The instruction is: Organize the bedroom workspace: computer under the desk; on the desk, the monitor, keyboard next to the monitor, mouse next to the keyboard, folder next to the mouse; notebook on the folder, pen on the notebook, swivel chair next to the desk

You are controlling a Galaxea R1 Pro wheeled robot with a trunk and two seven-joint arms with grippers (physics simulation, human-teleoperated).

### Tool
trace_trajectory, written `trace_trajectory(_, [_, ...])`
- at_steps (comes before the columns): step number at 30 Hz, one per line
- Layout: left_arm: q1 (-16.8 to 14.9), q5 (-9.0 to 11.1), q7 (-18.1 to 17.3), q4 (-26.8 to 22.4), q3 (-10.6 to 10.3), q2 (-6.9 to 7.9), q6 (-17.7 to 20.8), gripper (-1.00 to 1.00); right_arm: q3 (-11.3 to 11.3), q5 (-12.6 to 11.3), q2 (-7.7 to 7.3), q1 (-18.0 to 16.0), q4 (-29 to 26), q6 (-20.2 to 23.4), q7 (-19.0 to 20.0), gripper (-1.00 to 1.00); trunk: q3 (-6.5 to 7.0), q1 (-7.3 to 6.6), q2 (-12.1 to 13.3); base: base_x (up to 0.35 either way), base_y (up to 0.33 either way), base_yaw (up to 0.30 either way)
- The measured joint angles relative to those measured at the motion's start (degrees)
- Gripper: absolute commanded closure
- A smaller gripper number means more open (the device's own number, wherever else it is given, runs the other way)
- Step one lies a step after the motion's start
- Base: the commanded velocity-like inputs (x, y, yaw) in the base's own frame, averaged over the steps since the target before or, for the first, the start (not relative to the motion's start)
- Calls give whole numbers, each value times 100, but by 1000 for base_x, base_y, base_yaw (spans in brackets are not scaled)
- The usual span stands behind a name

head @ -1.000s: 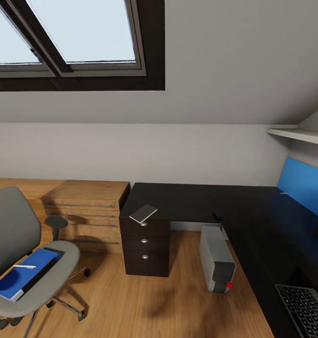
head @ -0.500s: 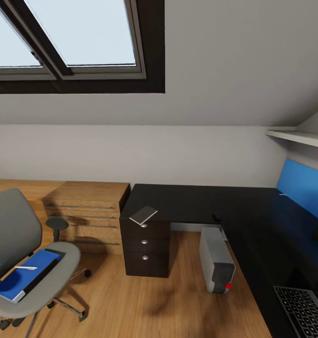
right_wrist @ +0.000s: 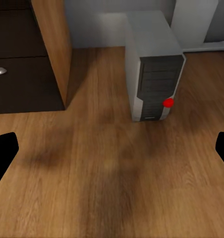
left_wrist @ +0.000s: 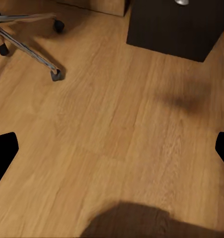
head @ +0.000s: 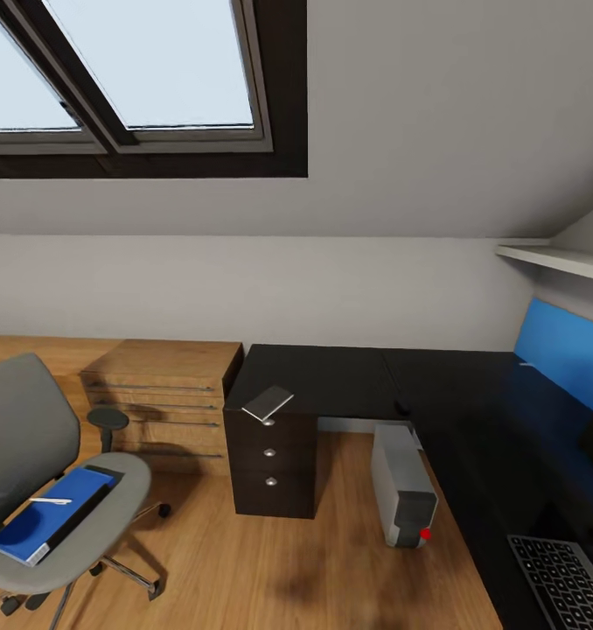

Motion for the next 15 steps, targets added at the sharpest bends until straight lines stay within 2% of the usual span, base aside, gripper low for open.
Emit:
trace_trajectory(2, [0, -194, -1, 169, -5, 7, -187, -100, -3, -4, 0, 0, 0, -1, 0, -100, 0, 0, 0, 0, 0, 0])
trace_trajectory(6, [-1, -358, 16, 302, -5, 81, -327, -100, -7, -7, -6, 0, 0, 1, 0, -100, 0, 0, 0, 0, 0, 0])
trace_trajectory(10, [-1, -398, 44, 337, 13, 127, -352, -100, -5, -8, -5, 0, 0, 5, 0, -100, 0, 0, 0, 17, 0, 0])
trace_trajectory(15, [-1, -402, 61, 347, 31, 156, -329, -100, -7, -8, -8, 0, 0, 12, 0, -100, 0, -3, 0, 224, 0, 0])
